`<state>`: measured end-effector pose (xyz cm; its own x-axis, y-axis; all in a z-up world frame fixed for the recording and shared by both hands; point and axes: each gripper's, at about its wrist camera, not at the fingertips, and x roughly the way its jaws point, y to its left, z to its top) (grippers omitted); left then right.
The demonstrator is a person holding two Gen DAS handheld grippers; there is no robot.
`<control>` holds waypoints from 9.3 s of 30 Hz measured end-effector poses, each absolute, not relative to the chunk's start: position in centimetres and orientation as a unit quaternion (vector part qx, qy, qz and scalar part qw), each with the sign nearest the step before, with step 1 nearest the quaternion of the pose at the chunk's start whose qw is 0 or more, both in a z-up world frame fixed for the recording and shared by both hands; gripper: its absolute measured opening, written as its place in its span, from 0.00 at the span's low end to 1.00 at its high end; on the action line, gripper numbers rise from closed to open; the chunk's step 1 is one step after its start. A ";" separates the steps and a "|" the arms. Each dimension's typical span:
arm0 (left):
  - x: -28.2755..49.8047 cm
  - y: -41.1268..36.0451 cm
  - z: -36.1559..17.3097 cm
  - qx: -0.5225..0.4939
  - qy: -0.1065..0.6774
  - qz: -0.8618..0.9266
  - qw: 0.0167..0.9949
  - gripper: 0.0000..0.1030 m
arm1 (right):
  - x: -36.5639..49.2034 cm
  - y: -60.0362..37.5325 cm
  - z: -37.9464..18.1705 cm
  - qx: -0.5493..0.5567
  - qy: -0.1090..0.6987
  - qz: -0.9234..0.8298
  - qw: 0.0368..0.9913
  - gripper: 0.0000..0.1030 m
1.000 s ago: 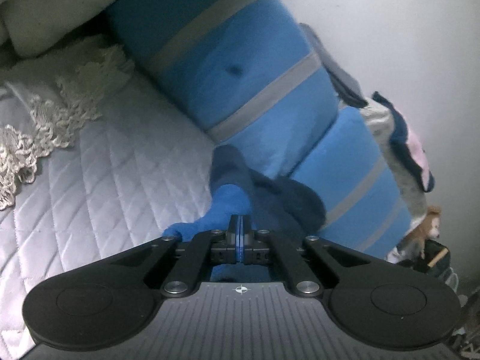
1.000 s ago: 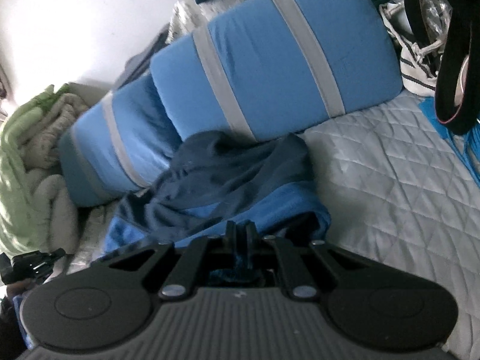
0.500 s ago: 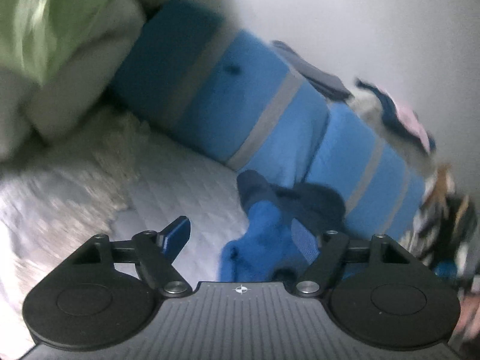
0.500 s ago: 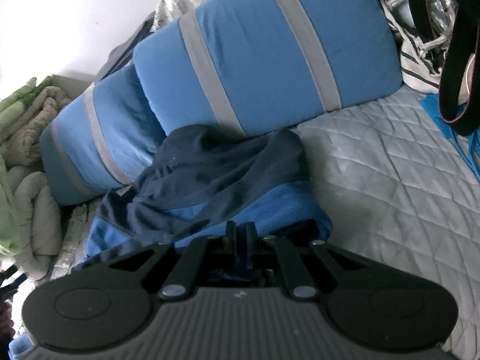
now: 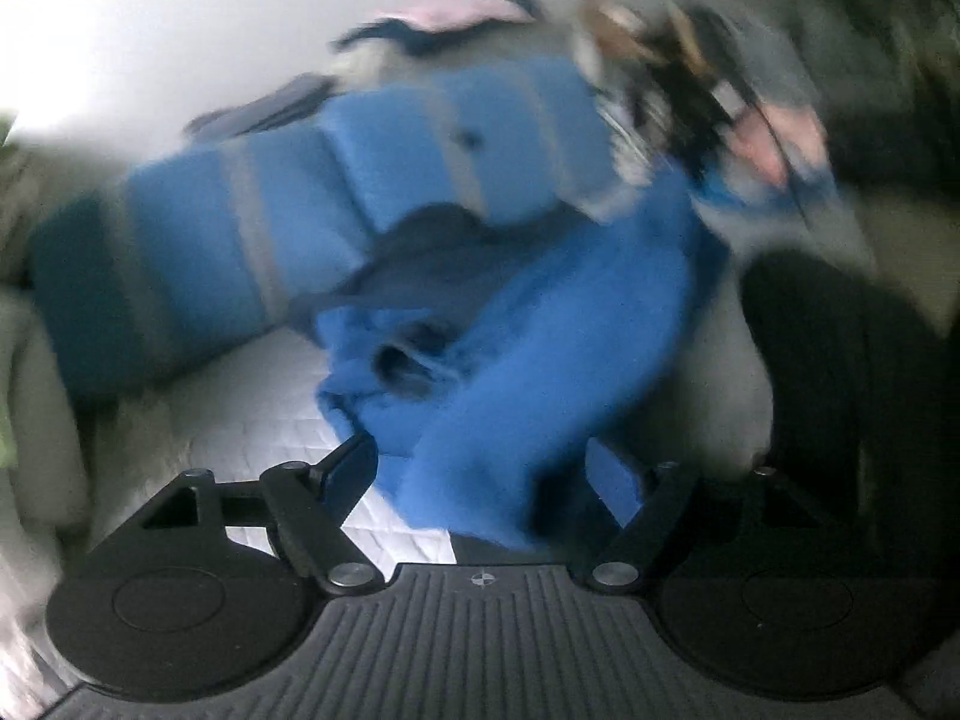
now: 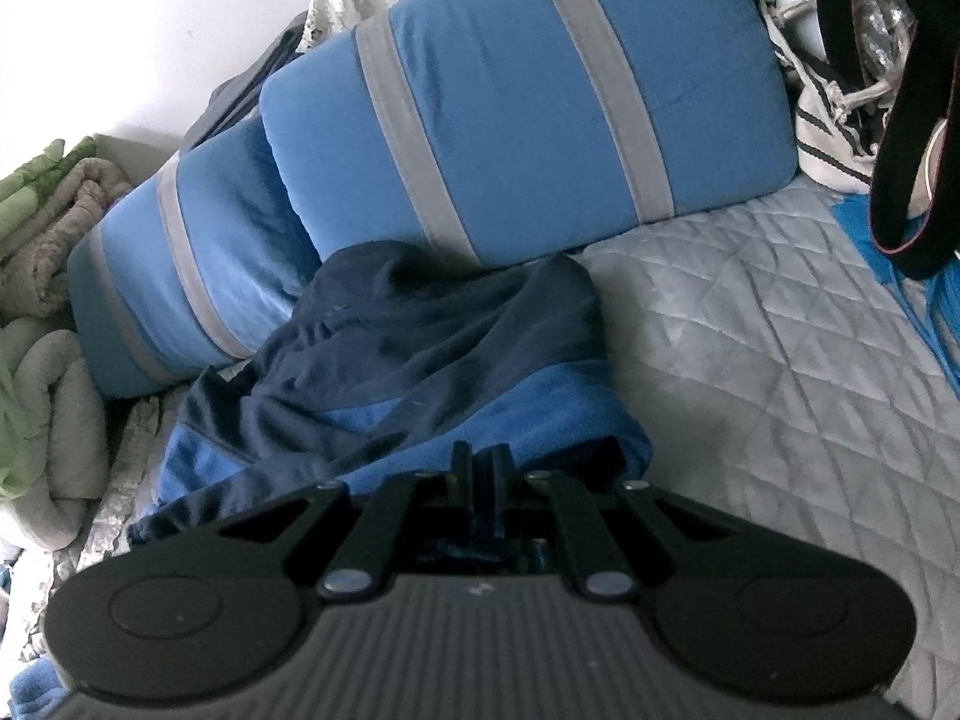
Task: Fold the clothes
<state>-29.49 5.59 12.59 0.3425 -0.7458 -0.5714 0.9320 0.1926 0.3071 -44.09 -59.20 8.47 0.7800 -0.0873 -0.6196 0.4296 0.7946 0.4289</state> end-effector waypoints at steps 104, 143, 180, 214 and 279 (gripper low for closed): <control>-3.1 -6.3 4.2 0.037 0.321 -0.477 0.817 0.72 | -46.2 -64.4 3.9 0.242 0.226 -0.020 0.943 0.17; -12.8 -1.0 15.4 -0.076 0.227 -0.544 0.804 0.16 | -52.2 -60.9 10.0 0.256 0.139 -0.010 0.957 0.14; -25.6 5.9 19.7 -0.109 0.166 -0.592 0.781 0.14 | -68.0 -56.7 15.7 0.282 0.069 0.013 0.957 0.11; -6.8 -14.2 12.0 0.043 0.272 -0.441 0.854 0.14 | -41.1 -65.5 10.5 0.240 0.206 -0.105 0.943 0.11; -18.2 -18.8 16.3 0.192 0.447 -0.335 0.807 1.00 | -38.0 -53.6 12.2 0.098 0.464 -0.188 0.860 1.00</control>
